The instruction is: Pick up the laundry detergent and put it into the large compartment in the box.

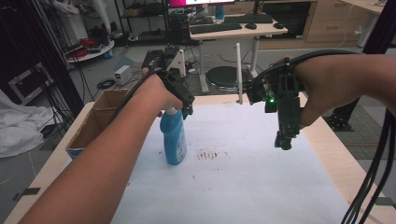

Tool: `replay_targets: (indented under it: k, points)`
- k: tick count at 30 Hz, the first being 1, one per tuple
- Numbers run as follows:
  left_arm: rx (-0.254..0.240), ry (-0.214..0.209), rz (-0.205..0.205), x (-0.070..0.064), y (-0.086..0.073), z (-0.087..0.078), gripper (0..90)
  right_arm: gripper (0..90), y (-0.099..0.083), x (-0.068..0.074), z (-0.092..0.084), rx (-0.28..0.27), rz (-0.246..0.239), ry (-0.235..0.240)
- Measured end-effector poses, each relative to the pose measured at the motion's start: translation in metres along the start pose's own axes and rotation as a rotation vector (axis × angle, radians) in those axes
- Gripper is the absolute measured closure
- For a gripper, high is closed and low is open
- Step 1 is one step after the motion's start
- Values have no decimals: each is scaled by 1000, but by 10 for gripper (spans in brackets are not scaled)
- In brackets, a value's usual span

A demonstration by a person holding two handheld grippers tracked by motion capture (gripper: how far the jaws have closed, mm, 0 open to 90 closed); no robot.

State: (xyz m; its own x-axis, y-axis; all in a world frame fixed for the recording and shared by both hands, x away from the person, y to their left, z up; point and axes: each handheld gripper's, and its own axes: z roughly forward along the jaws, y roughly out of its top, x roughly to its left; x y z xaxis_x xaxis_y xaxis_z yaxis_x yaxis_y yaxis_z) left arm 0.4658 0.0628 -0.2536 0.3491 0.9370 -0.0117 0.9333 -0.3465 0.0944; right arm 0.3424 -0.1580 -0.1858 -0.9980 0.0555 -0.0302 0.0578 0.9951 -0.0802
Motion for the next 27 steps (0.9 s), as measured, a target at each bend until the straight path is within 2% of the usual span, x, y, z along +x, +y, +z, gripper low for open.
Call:
replay_targets:
  k: [5, 8, 12, 15, 27]
  points:
    - [-15, -6, -10, 1, 0, 7, 37, 12, 1, 1, 0, 0, 0, 2]
    - [-11, 4, -16, 3, 1, 11, 37, 12, 1, 1, 0, 3, -10, -1]
    - [-19, 2, -35, 6, 0, 16, 37, 12, 2, 1, 1, 4, 3, 0]
    - [-18, 4, -42, 6, 1, 20, 37, 12, 2, 0, 1, 4, -11, 0]
    - [-2, 14, -28, 1, 4, 29, 37, 12, 3, -1, 4, 3, -11, 4]
